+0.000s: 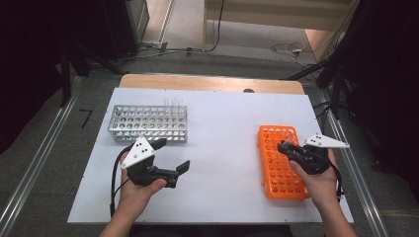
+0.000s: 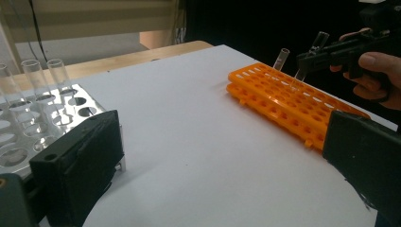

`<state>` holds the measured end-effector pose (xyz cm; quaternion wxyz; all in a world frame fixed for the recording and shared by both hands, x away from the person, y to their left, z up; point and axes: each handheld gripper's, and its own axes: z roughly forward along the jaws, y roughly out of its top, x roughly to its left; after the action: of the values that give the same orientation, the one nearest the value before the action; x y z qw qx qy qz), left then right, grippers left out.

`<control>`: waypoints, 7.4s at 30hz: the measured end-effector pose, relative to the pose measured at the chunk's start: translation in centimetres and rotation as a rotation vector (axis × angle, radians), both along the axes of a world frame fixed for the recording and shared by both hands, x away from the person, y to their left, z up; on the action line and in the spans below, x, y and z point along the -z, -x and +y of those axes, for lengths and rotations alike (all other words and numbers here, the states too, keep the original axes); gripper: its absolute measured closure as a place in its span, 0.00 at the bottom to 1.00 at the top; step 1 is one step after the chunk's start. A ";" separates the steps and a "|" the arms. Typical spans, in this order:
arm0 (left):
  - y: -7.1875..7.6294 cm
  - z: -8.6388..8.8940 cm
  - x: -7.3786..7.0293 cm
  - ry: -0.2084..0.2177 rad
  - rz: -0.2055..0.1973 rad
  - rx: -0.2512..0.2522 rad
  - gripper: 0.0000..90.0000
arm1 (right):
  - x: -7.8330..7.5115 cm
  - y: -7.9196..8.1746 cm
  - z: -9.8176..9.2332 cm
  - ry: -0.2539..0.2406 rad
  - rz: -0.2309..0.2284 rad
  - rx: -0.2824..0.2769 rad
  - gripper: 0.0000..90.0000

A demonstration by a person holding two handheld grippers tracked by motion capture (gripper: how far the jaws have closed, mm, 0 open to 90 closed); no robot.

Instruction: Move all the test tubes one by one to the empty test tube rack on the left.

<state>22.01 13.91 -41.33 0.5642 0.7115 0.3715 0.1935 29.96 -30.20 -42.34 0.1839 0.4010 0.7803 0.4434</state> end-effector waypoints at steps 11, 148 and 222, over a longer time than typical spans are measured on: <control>0.1 -0.5 -0.1 0.003 -0.003 0.017 0.00 | -0.6 1.1 2.1 -0.045 0.011 -0.090 0.82; -6.8 3.6 -4.5 0.032 -0.082 -0.034 0.85 | -0.2 3.4 -0.1 -0.107 -0.054 -0.228 0.00; -18.5 7.1 1.0 -0.061 0.077 -0.308 0.85 | 0.7 2.5 -2.0 -0.109 -0.035 -0.169 0.00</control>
<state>40.55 20.97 -42.37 0.4913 0.6699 0.4915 0.2613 27.50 -32.16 -43.05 0.1373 0.3355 0.7827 0.5059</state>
